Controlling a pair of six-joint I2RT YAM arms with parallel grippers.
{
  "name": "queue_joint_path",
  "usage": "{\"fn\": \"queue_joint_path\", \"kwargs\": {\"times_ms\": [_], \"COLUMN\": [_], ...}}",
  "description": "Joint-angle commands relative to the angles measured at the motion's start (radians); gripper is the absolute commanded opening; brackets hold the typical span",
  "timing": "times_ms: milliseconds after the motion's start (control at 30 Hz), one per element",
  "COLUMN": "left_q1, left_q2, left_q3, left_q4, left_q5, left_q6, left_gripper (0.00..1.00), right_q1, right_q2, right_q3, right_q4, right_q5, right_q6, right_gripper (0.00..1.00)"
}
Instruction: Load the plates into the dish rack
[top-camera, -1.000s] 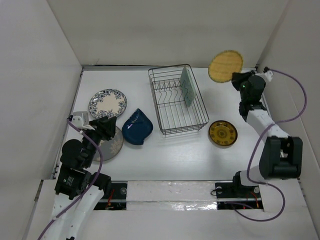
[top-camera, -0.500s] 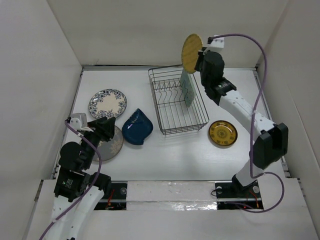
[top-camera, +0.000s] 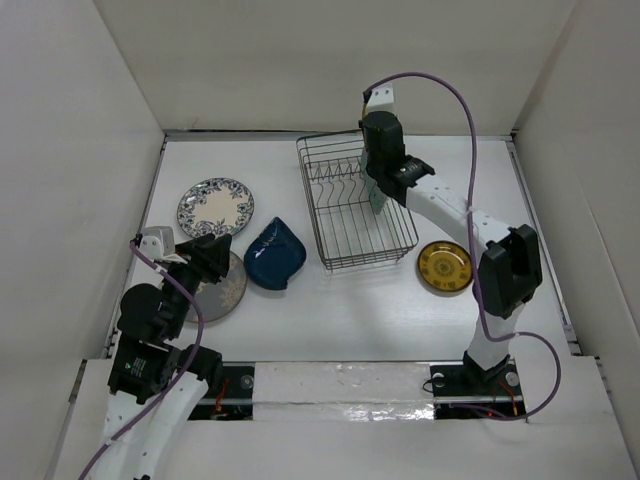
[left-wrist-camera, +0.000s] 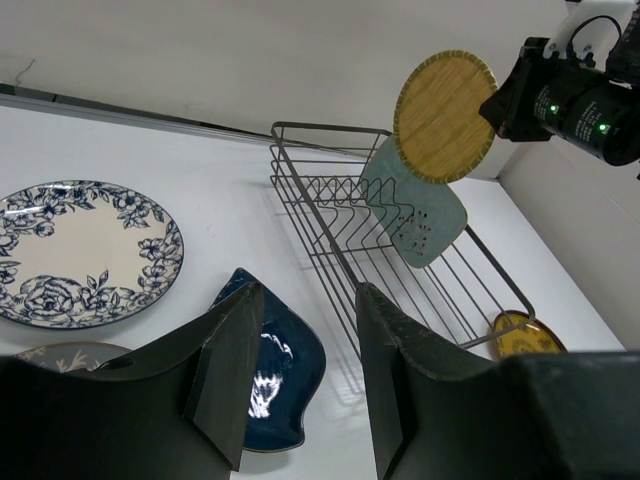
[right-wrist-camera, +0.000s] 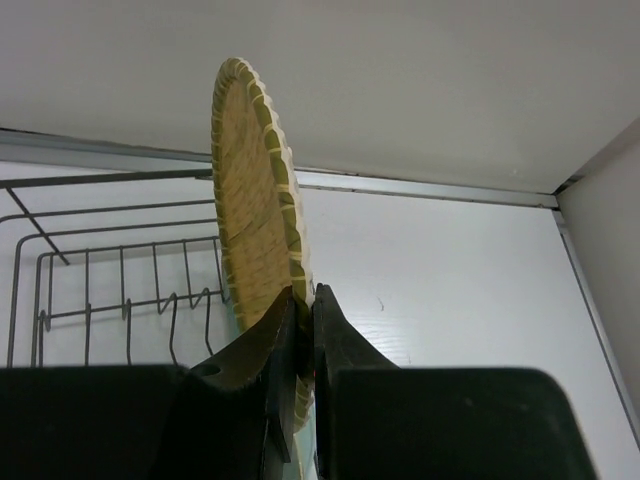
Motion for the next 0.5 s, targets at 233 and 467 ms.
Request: {"fn": "queue_joint_path", "kwargs": {"times_ms": [233,467], "left_q1": [0.003,0.003], "left_q2": [0.009,0.009], "left_q3": [0.002,0.002], "left_q4": [0.046,0.046], "left_q5": [0.010,0.010], "left_q6": [0.000,0.002], "left_gripper": [0.39,0.39], "right_q1": [0.035,0.035], "right_q2": [0.082,0.122], "right_q3": [0.021,0.010], "right_q4": [0.049,0.048], "right_q5": [0.078,0.066], "right_q6": [-0.058,-0.054], "right_gripper": [0.00,0.00]}}
